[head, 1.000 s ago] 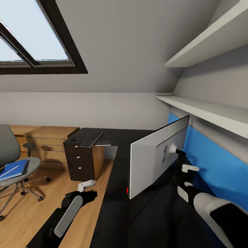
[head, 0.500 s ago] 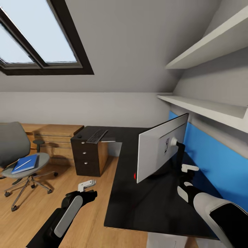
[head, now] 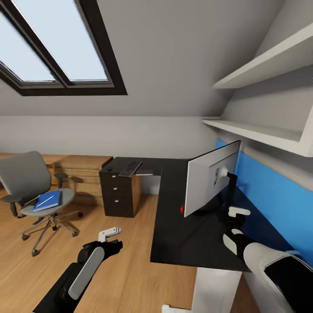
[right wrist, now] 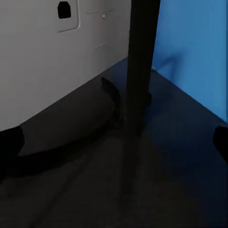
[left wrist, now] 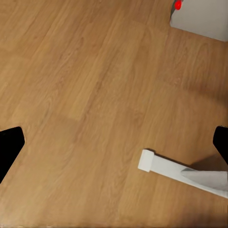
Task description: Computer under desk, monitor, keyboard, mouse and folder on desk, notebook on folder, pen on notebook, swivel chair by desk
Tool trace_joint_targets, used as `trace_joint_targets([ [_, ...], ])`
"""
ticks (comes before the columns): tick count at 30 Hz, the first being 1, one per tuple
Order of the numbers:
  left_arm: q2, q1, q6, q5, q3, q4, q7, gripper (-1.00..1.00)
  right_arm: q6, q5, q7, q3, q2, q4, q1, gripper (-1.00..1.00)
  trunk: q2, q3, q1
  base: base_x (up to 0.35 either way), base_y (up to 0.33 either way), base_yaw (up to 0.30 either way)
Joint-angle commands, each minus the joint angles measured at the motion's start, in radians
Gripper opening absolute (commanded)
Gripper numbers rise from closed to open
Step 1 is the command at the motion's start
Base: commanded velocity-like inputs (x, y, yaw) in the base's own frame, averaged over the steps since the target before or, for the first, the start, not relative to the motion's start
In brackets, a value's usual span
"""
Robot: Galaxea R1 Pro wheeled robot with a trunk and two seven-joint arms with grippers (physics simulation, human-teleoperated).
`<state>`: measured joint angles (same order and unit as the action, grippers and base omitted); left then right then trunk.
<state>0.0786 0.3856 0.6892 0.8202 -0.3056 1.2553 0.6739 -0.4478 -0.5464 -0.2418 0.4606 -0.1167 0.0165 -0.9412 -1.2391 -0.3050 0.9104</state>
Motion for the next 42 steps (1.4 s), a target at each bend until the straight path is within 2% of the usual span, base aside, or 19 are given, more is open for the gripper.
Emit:
trace_joint_targets([
  [1,0.001,0.001,0.000,0.010,-0.003,0.001,0.010,1.00,0.006,-0.006,-0.004,0.008,0.001,0.001,-0.001,1.00,-0.001,-0.001,0.000,-0.275,0.222,0.000],
  [4,0.001,0.001,0.000,0.012,-0.003,0.001,0.010,1.00,0.064,-0.008,-0.006,0.008,0.011,0.012,-0.001,1.00,-0.001,-0.001,0.000,-0.274,0.222,0.000],
  [8,0.001,0.001,0.000,0.013,-0.003,0.001,0.012,1.00,0.177,-0.010,-0.010,0.005,0.030,0.077,-0.001,1.00,-0.001,-0.001,0.000,-0.246,0.198,0.000],
  [9,0.001,0.001,0.000,0.013,-0.003,0.001,0.014,1.00,0.233,-0.012,-0.012,0.003,0.034,0.115,-0.001,1.00,-0.001,-0.001,0.000,-0.140,0.104,0.000],
  [11,0.001,0.001,0.000,0.014,-0.003,0.001,0.015,1.00,0.296,-0.013,-0.015,0.001,0.037,0.154,-0.001,1.00,-0.001,-0.001,0.000,-0.101,0.075,0.000],
  [12,0.001,0.001,0.000,0.014,-0.002,0.001,0.015,1.00,0.363,-0.015,-0.018,0.000,0.038,0.190,-0.001,1.00,-0.001,-0.001,0.000,-0.057,0.043,0.000],
  [13,0.001,0.001,0.000,0.013,-0.002,0.001,0.016,1.00,0.395,-0.016,-0.020,-0.001,0.038,0.208,0.000,1.00,-0.001,-0.001,0.000,-0.046,0.034,0.000],
  [17,0.001,0.001,0.000,0.013,-0.002,0.001,0.016,1.00,0.490,-0.017,-0.038,-0.002,0.039,0.276,0.007,1.00,-0.001,-0.001,0.000,-0.027,0.020,0.000],
  [18,0.001,0.001,0.000,0.013,-0.002,0.001,0.016,1.00,0.516,-0.017,-0.062,-0.002,0.040,0.314,0.018,1.00,-0.001,-0.001,0.000,-0.012,0.009,0.000],
  [21,0.001,0.001,0.000,0.013,-0.002,0.001,0.016,1.00,0.540,-0.017,-0.127,-0.002,0.039,0.387,0.047,1.00,-0.001,-0.001,0.000,-0.008,0.006,0.000],
  [24,0.001,0.001,0.000,0.013,-0.003,0.001,0.016,1.00,0.560,-0.017,-0.224,-0.002,0.038,0.492,0.089,1.00,-0.001,-0.001,0.000,-0.004,0.003,0.000],
  [25,0.001,0.001,0.000,0.013,-0.003,0.001,0.016,1.00,0.581,-0.015,-0.298,-0.001,0.037,0.580,0.126,1.00,-0.001,-0.001,0.000,-0.002,0.002,0.000],
  [28,0.001,0.001,0.000,0.013,-0.003,0.001,0.016,1.00,0.621,-0.011,-0.407,-0.001,0.035,0.734,0.198,1.00,-0.001,-0.001,0.000,-0.001,0.001,0.000],
  [29,0.001,0.001,0.000,0.013,-0.003,0.001,0.017,1.00,0.644,-0.008,-0.469,0.000,0.034,0.840,0.253,1.00,-0.001,-0.001,0.000,0.000,0.000,0.000],
  [31,0.001,0.001,0.000,0.012,-0.003,0.001,0.017,1.00,0.660,-0.002,-0.514,0.001,0.030,0.935,0.304,1.00,-0.001,-0.001,0.000,0.000,0.000,0.000],
  [32,0.001,0.001,0.000,0.012,-0.003,0.001,0.017,1.00,0.670,0.006,-0.544,0.002,0.022,1.013,0.345,1.00,-0.001,-0.001,0.000,0.000,0.000,0.000],
  [35,0.001,0.001,-0.001,0.012,-0.003,0.001,0.017,1.00,0.681,0.031,-0.574,0.004,0.009,1.111,0.393,1.00,-0.001,-0.001,0.000,0.006,0.032,0.000],
  [42,0.001,0.001,-0.002,0.012,-0.003,0.001,0.016,1.00,0.683,0.092,-0.592,0.015,0.000,1.167,0.422,1.00,-0.001,-0.001,0.000,0.129,0.155,0.000],
])
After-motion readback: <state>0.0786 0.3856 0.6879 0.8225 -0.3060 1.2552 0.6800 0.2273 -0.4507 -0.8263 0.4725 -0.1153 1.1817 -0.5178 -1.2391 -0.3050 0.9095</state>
